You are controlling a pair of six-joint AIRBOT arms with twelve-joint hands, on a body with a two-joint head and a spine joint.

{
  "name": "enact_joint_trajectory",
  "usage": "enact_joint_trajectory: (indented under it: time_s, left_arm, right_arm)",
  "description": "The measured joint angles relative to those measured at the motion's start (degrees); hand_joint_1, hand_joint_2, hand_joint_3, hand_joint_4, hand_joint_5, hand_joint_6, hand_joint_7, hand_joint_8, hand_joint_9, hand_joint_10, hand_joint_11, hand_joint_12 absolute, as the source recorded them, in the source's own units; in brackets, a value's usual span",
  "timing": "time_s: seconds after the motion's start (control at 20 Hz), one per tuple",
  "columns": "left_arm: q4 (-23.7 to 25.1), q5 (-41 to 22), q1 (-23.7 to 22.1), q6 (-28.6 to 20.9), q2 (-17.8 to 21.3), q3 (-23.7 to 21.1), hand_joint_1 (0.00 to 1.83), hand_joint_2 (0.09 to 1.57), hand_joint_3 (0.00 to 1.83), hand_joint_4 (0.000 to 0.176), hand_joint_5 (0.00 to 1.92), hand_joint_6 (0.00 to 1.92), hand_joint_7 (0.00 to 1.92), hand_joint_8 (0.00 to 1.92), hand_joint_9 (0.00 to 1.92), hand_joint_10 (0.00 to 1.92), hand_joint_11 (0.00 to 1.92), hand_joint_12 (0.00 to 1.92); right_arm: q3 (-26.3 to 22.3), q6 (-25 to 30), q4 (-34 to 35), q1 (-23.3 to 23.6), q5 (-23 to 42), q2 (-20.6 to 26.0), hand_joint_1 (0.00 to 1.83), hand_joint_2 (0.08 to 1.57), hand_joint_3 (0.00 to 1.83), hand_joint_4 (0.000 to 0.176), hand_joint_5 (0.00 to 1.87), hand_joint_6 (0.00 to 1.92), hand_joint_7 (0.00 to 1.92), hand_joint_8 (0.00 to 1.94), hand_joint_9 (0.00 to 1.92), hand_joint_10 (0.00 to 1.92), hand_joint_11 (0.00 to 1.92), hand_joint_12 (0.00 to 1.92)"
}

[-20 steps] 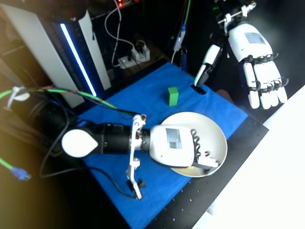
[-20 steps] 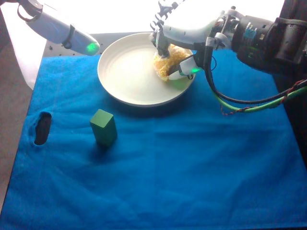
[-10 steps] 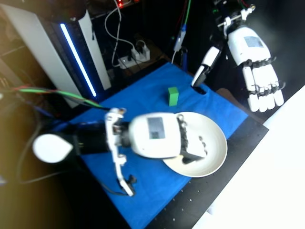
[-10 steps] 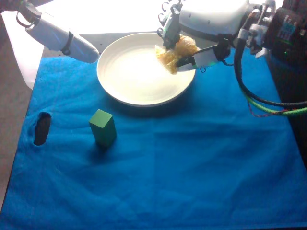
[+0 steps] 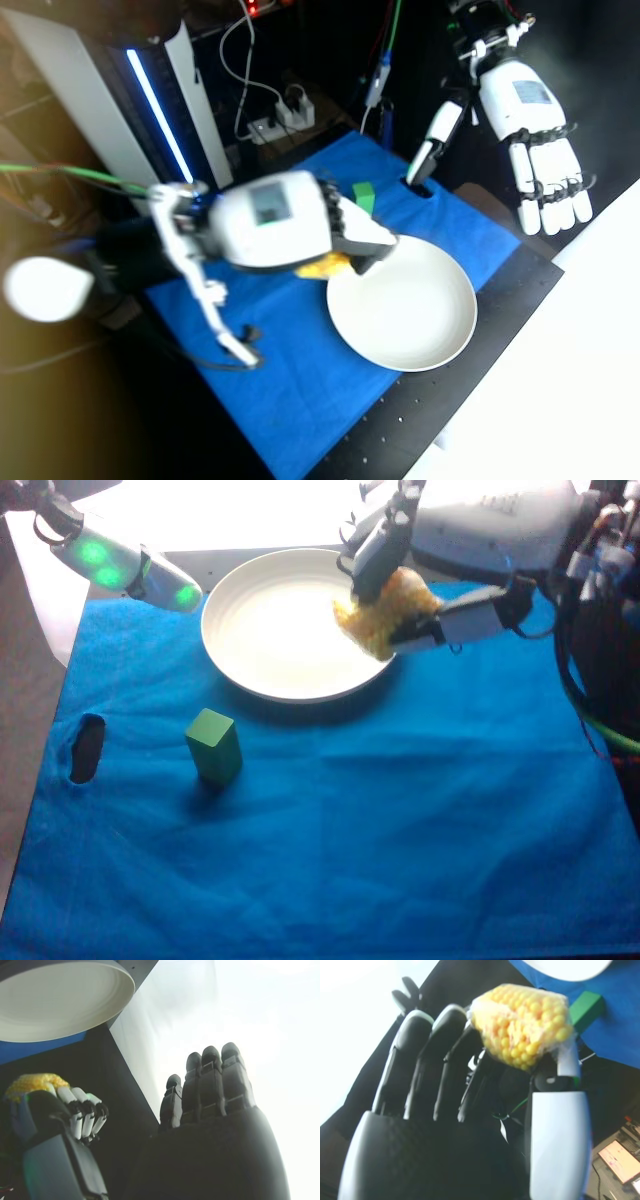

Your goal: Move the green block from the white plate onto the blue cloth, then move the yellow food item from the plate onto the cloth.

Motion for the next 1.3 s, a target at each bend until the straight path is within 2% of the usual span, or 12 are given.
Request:
enact_joint_trajectory:
  time_s: [0.05,0.15,0.3,0.45,0.55,0.6,0.65,0.75,0.85,1.0,1.2,1.3]
  left_arm:
    - [-0.3,0.0,0.2,0.0,0.1,0.0,0.53,0.77,0.01,0.164,0.0,0.0,0.15,0.01,0.14,0.02,0.03,0.01]
    - [-0.5,0.0,0.3,0.0,0.4,0.0,0.53,0.77,0.0,0.169,0.0,0.0,0.15,0.01,0.14,0.02,0.03,0.01]
    - [-0.6,0.0,0.3,0.0,0.6,0.0,0.53,0.77,0.0,0.166,0.0,0.0,0.15,0.01,0.15,0.01,0.04,0.02]
    - [-0.6,0.0,0.3,0.0,0.6,0.0,0.53,0.77,0.0,0.154,0.0,0.0,0.17,0.01,0.16,0.01,0.02,0.01]
    - [-0.6,0.0,0.3,0.0,0.6,0.0,0.52,0.77,0.0,0.169,0.0,0.0,0.17,0.01,0.15,0.01,0.02,0.01]
    - [-0.6,0.0,0.3,0.0,0.6,0.0,0.52,0.77,0.0,0.174,0.0,0.0,0.16,0.0,0.14,0.0,0.03,0.02]
    - [-0.6,0.0,0.3,0.0,0.6,0.0,0.53,0.78,0.0,0.175,0.0,0.0,0.15,0.0,0.14,0.0,0.03,0.02]
    - [-0.6,0.0,0.3,0.0,0.6,0.0,0.54,0.78,0.01,0.176,0.0,0.0,0.15,0.0,0.14,0.0,0.03,0.02]
    - [-0.6,0.0,0.3,0.0,0.6,-0.1,0.55,0.79,0.01,0.156,0.0,0.0,0.15,0.0,0.13,0.0,0.02,0.02]
    - [-0.6,0.0,0.6,-0.1,0.6,-0.1,0.53,0.79,0.0,0.166,0.0,0.0,0.15,0.0,0.12,0.0,0.02,0.02]
    - [-1.7,-1.9,1.7,-0.7,0.6,-0.5,0.55,0.8,0.0,0.173,0.0,0.0,0.12,0.0,0.08,0.0,0.02,0.02]
    - [-4.5,-5.0,3.1,-0.8,1.5,-1.4,0.59,0.78,0.0,0.166,0.0,0.0,0.09,0.0,0.02,0.0,0.0,0.0]
  right_arm:
    - [-1.1,0.1,-0.5,-1.2,0.4,0.3,1.19,1.09,0.0,0.0,1.04,0.82,1.07,0.98,0.96,1.35,0.77,1.82]
    - [-3.2,0.2,-2.2,-2.8,0.9,1.0,1.28,1.06,0.0,0.0,1.06,0.64,1.17,0.89,1.03,1.11,0.75,1.72]
    - [-4.2,0.1,-2.5,-4.1,2.2,1.5,1.27,1.05,0.0,0.0,1.05,0.74,1.24,0.69,1.1,1.08,0.91,1.66]
    - [-3.8,0.0,-3.2,-5.5,1.5,0.9,1.28,1.04,0.0,0.0,1.12,0.58,1.21,0.78,1.15,1.04,1.0,1.62]
    - [-3.9,0.0,-4.0,-5.5,0.5,0.6,1.28,1.04,0.0,0.0,1.11,0.6,1.24,0.72,1.2,0.95,1.04,1.55]
    - [-3.9,0.1,-4.1,-5.5,0.5,0.5,1.28,1.05,0.0,0.0,1.07,0.63,1.21,0.78,1.15,0.91,0.97,1.55]
    - [-4.1,0.0,-4.4,-5.5,0.4,0.6,1.07,0.99,0.0,0.0,0.89,0.24,1.02,0.42,0.89,0.76,0.56,1.53]
    - [-4.5,0.0,-5.7,-5.6,0.1,0.7,0.79,0.9,0.0,0.0,0.55,0.01,0.74,0.05,0.61,0.41,0.27,1.26]
    - [-4.7,0.0,-5.4,-5.5,0.0,1.0,0.62,0.77,0.0,0.047,0.22,0.0,0.46,0.0,0.42,0.12,0.02,1.16]
    - [-4.9,0.0,-4.8,-5.6,0.0,1.8,0.6,0.67,0.0,0.168,0.0,0.0,0.08,0.0,0.08,0.01,0.0,0.45]
    - [-5.4,0.0,-2.9,-5.6,0.5,3.5,0.6,0.6,0.0,0.176,0.0,0.0,0.0,0.0,0.02,0.01,0.0,0.4]
    - [-5.7,0.0,2.3,-5.6,1.0,5.4,0.6,0.61,0.0,0.168,0.0,0.0,0.0,0.0,0.04,0.0,0.0,0.58]
